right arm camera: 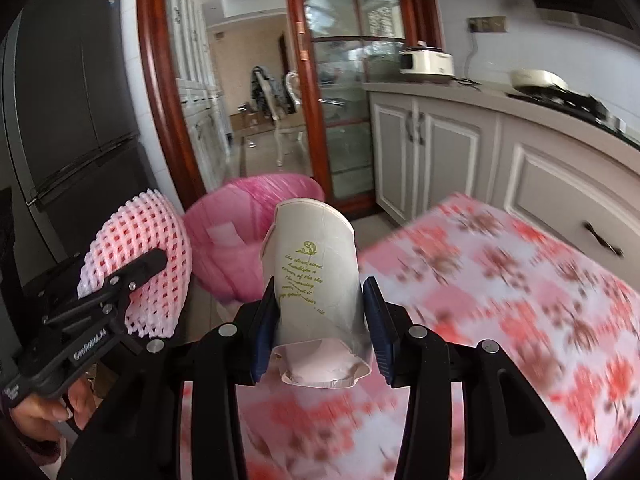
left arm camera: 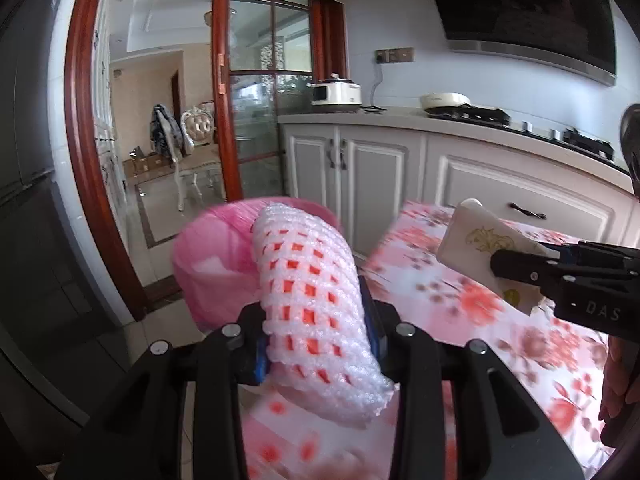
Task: Collect trash
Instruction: 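Carry the foam net and paper wrapper with both grippers over the pink bin, then open both grippers to drop the net and wrapper into the bin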
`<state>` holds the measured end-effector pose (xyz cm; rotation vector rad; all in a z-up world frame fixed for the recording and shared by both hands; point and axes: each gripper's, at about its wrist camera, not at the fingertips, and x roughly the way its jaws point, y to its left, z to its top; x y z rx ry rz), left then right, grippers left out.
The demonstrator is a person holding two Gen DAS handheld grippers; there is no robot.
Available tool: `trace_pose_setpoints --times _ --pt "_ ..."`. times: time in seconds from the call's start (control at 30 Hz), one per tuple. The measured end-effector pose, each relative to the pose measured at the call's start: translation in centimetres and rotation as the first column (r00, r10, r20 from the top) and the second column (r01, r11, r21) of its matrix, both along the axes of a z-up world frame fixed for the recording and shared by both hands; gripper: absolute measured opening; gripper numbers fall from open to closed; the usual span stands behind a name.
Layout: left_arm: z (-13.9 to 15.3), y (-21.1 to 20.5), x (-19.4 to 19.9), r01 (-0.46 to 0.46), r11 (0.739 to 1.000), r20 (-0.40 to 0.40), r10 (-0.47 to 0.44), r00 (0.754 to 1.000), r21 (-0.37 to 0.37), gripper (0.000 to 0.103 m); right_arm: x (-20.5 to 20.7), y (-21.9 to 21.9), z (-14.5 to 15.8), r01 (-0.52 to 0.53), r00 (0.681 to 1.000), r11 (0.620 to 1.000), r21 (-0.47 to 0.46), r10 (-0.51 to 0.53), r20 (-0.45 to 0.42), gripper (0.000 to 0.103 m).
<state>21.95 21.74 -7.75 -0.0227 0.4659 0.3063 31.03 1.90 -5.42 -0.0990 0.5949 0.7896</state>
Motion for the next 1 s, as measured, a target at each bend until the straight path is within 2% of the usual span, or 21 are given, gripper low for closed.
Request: trace_pose_setpoints --times 0.2,0.37,0.7,0.83,0.87,0.9,1.0 --pt "1.9 5.6 2.9 -0.042 0.999 0.022 0.041 0.999 0.020 0.035 3.1 5.7 1.5 -0.066 0.998 0.997 0.030 0.066 0.003 0.041" --pt "2.3 9.0 6.0 -0.055 0.997 0.015 0.054 0.998 0.055 0.035 5.9 10.2 1.4 -0.111 0.994 0.993 0.030 0.111 -0.005 0.041" --pt "0.5 15.5 10.8 -0.088 0.996 -0.039 0.088 0.995 -0.010 0.036 10.8 15.9 0.3 -0.152 0.987 0.988 0.027 0.153 -0.038 0.042" --pt "-0.1 16.4 11.9 -0.088 0.996 -0.044 0.087 0.995 -0.020 0.040 12.0 16.5 -0.4 -0.162 0.984 0.985 0.051 0.165 -0.061 0.046" --pt "-0.2 16.5 11.9 -0.086 0.996 -0.045 0.084 0.995 -0.022 0.041 12.2 16.6 -0.6 -0.172 0.982 0.983 0.060 0.176 -0.067 0.057" --pt "-0.4 16.7 12.1 -0.084 0.996 -0.049 0.083 0.995 -0.028 0.050 12.2 16.5 -0.7 -0.168 0.983 0.984 0.058 0.171 -0.060 0.067" --pt "-0.8 16.9 11.9 -0.111 0.993 -0.036 0.110 0.993 -0.028 0.071 12.3 16.0 -0.9 -0.157 0.986 0.985 0.068 0.161 -0.054 0.070"
